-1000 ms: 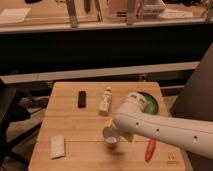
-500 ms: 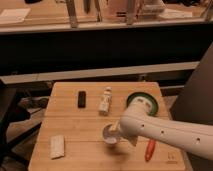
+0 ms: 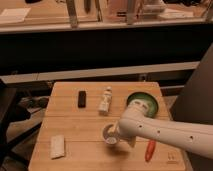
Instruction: Place the ceramic cup in the ceramic bowl
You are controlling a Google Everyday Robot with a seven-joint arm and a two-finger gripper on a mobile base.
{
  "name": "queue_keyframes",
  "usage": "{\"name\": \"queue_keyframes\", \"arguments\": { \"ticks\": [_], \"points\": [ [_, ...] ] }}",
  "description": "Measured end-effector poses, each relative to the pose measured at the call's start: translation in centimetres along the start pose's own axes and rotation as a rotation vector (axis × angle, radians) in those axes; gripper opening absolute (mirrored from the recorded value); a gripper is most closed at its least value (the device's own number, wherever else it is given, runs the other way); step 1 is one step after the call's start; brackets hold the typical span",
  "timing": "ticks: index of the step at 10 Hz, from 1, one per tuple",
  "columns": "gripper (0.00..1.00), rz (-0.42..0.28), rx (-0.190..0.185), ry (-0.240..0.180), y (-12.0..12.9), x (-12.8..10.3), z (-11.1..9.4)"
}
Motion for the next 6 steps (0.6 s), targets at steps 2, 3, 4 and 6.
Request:
{"name": "queue_keyframes", "arguments": {
  "ticks": [2,3,4,6],
  "points": [
    [0.80,-0.006,-0.002,-0.009,-0.8,-0.4,0.8],
    [0.80,-0.008,-0.002,-0.013,-1.2,-0.5,1.1],
    [0.80,-0.006,-0.003,-0.013,-1.2,-0.4,1.2],
    [0.80,-0.011,-0.006,-0.014,-0.1,0.3,1.6]
  ]
}}
